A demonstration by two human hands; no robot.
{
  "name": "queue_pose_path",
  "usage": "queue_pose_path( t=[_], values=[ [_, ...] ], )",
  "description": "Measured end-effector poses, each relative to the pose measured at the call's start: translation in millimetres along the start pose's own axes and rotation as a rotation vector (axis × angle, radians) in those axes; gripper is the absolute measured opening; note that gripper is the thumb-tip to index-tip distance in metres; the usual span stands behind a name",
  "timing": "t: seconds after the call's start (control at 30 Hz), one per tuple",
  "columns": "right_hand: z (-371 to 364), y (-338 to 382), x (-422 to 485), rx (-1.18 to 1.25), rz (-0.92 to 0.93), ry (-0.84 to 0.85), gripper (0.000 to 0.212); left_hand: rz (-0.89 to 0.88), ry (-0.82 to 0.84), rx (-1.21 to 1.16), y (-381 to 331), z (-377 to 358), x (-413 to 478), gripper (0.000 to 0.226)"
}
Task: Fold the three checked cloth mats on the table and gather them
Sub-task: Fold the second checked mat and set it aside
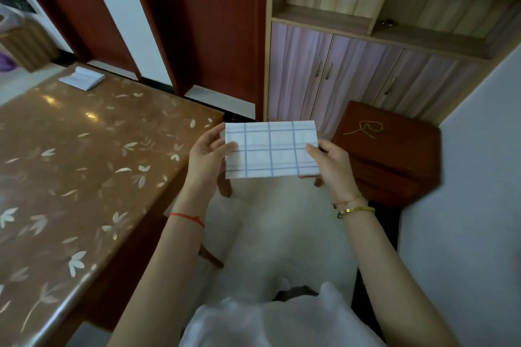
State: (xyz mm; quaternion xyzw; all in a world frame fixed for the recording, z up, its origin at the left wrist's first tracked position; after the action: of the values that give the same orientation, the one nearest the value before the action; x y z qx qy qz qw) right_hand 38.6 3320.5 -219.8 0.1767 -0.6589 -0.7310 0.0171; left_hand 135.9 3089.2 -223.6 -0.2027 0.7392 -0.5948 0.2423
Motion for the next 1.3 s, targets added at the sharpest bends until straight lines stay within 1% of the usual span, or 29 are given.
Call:
queue_pose_path(
  t=[0.27, 0.43, 0.53, 0.7, 0.93, 1.03, 1.3],
  values=[
    [33, 16, 91, 0.027, -0.024, 0.058, 0.017, -0.013, -0.080, 0.003, 7, -59, 57, 0.049],
    [32, 20, 145, 0.011, -0.016, 0.088, 0.012, -0.014, -0.112, -0.003, 8, -75, 98, 0.049],
    [24, 22, 184, 0.006, -0.023, 0.101, 0.012, -0.013, -0.137, 0.001, 8, -80, 132, 0.045],
    [4, 34, 253, -0.007, -0.025, 0.115, 0.014, -0.021, -0.142, -0.024, 7, -86, 199, 0.043],
    [-41, 73, 361, -0.014, -0.041, 0.151, 0.012, 0.002, -0.177, -0.084, -8, -85, 313, 0.044],
    [-63, 89, 408, -0.032, -0.001, 0.170, 0.013, -0.023, -0.179, -0.058, -22, -82, 359, 0.045],
    [-116, 117, 501, -0.052, 0.002, 0.226, 0.015, -0.030, -0.240, -0.083, -39, -68, 454, 0.046]
  ],
)
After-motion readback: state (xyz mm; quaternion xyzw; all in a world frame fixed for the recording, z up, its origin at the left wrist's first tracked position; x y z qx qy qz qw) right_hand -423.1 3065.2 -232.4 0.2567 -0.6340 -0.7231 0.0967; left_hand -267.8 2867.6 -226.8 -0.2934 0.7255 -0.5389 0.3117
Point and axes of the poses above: each hand's wrist, its own x-axis towards the middle knuckle, its own z-axis out of the back of the hand, y = z × x, the point moved 7 cm from there along x, towards the middle knuckle, and after that the axes turned 8 degrees about -z, right-handed, at the moved point
